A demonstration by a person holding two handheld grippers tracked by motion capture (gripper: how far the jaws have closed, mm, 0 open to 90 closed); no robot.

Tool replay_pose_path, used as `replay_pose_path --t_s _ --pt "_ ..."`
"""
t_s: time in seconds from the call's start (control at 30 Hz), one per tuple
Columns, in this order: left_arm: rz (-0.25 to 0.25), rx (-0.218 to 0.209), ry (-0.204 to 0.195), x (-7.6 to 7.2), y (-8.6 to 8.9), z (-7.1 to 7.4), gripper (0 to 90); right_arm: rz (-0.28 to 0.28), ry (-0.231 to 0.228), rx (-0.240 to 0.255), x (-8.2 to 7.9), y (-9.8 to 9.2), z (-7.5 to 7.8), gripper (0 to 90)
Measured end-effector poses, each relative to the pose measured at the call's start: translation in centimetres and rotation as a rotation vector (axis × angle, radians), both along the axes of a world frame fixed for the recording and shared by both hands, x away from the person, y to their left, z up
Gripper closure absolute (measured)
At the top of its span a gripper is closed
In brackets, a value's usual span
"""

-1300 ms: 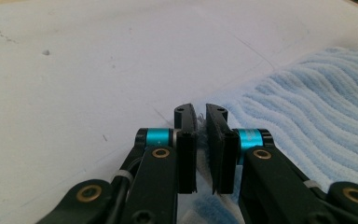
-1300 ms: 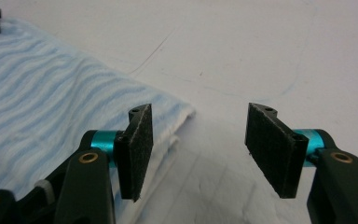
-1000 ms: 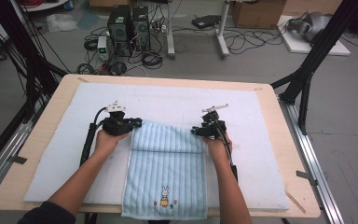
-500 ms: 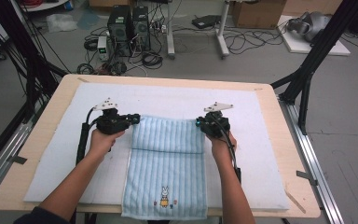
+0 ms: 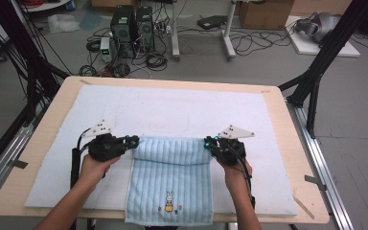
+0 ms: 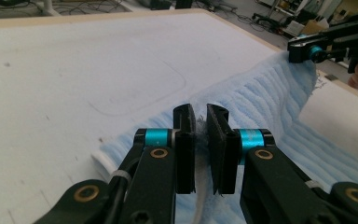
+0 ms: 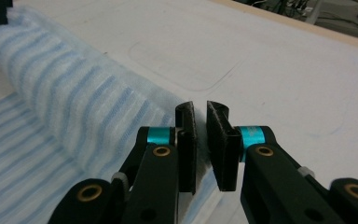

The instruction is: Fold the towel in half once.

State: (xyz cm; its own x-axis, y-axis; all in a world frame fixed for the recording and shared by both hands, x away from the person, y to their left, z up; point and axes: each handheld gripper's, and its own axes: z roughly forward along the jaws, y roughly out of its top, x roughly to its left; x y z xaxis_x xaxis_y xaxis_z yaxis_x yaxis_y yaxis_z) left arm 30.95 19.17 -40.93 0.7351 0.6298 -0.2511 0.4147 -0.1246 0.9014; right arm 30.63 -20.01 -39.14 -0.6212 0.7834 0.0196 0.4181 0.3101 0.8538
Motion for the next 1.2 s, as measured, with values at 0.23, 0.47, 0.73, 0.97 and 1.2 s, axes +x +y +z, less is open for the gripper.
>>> replay_pose_path --t_s 0.23,0.47,0.73,0.97,1.2 --pt "-0.041 0.041 0.038 -3.6 0.3 -1.8 80.5 0.033 0.023 -0.016 -3.9 0.0 -1.2 81.6" --pt "-0.104 0.062 0.087 -5.4 0.4 -2.5 72.9 0.083 0.078 -0.004 -7.2 -0.7 -2.6 80.8" --pt "0.028 -0.016 0.061 -3.6 2.9 -1.3 54.1 0.081 0.089 0.062 -9.0 -3.1 -2.7 65.3" --pt "0.122 0.005 0.132 -0.1 3.0 -1.8 52.8 -0.034 0.076 0.042 -5.3 -2.8 -3.2 56.6" --pt "0.142 0.097 0.173 2.7 0.9 -2.8 53.6 -0.060 0.098 -0.024 -1.9 -1.2 -4.3 62.4"
